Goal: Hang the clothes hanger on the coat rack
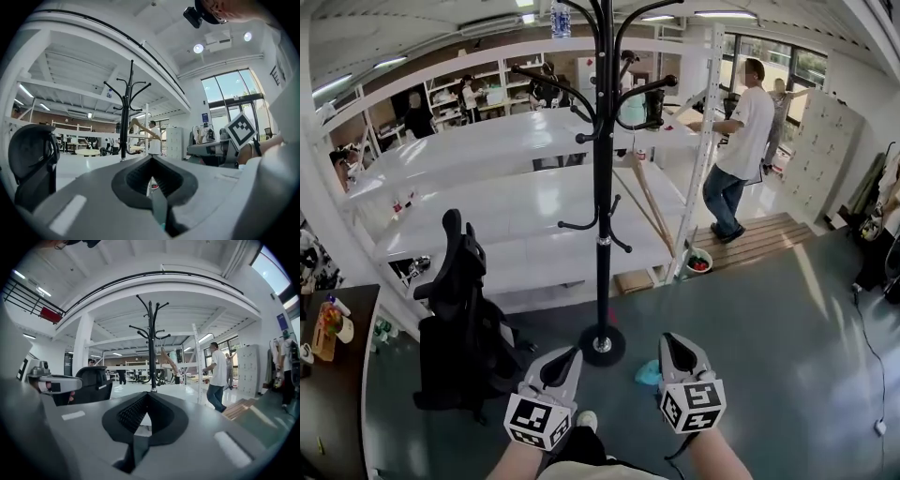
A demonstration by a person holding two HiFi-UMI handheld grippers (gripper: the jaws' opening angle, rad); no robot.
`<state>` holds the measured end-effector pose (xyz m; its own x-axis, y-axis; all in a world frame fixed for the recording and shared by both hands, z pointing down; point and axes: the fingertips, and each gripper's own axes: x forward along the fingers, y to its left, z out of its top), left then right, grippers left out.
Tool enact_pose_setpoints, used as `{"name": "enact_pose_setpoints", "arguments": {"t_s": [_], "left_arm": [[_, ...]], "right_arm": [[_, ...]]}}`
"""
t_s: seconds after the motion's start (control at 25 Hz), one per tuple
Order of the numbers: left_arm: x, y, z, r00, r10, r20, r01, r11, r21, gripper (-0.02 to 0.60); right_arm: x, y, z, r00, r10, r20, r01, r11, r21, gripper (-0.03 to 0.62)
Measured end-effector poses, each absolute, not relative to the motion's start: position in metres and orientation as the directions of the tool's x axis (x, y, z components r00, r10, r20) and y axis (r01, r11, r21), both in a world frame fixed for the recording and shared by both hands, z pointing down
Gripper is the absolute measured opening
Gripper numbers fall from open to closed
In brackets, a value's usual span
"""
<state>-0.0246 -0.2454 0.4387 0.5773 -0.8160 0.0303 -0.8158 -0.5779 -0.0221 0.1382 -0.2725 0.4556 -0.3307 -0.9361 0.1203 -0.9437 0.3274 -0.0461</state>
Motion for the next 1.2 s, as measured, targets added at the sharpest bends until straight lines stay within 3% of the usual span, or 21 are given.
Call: {"name": "enact_pose_setpoints", "arguments": {"t_s": [0.6, 1.2], "left_arm": [[-0.053, -0.153, 0.444, 0.542, -0.840, 0.033, -0.840, -0.543, -0.018, 0.000], [-0.096, -0.006, 0.434, 0.555, -0.831, 0.028, -0.832, -0.555, -0.003, 0.000]], "right_arm": [[0.104, -0.170, 0.467, -0.422, -0.899, 0.120, -0.907, 0.419, -0.050, 0.028], [0.066, -0.025, 0.471, -0.355, -0.920, 0.168, -0.935, 0.354, -0.036, 0.028]]}}
